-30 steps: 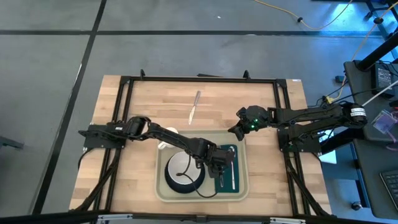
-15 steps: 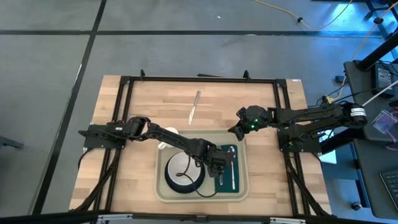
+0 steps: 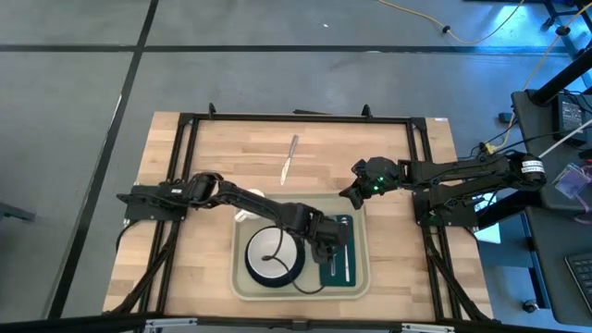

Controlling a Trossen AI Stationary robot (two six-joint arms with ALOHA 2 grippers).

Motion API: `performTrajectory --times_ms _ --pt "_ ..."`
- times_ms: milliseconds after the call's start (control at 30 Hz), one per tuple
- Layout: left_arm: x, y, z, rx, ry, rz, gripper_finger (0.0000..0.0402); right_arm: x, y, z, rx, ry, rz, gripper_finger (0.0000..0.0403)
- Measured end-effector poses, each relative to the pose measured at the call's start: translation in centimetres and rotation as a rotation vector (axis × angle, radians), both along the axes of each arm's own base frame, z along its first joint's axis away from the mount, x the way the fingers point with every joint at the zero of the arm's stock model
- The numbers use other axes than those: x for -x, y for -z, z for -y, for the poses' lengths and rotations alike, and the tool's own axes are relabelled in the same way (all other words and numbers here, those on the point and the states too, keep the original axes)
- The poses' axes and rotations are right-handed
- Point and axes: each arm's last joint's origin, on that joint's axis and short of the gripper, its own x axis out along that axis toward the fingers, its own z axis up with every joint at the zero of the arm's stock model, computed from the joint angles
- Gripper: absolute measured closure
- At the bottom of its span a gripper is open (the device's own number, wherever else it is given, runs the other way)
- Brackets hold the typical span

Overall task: Set up tray
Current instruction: Put the silver fork on the green napkin to the left of the silver spoon

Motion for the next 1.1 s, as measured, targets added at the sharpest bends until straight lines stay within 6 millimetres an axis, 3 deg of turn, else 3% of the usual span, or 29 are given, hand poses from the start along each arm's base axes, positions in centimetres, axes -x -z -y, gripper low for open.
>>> performTrajectory --times_ms 167,567,1100 --pt "0.0 0.6 0.3 -0.026 0.092 -0.032 0.0392 0.0 0.0 0.0 0.002 -0.001 0.000 0.0400" --pt "-0.8 3.8 0.1 -0.079 0.065 -0.061 0.0391 0.1 0.1 0.0 0.020 -0.018 -0.014 0.0400" --pt "-1.2 4.2 -1.4 -0.042 -0.048 -0.057 0.0390 0.3 0.3 0.0 0.027 -0.006 -0.041 0.0400"
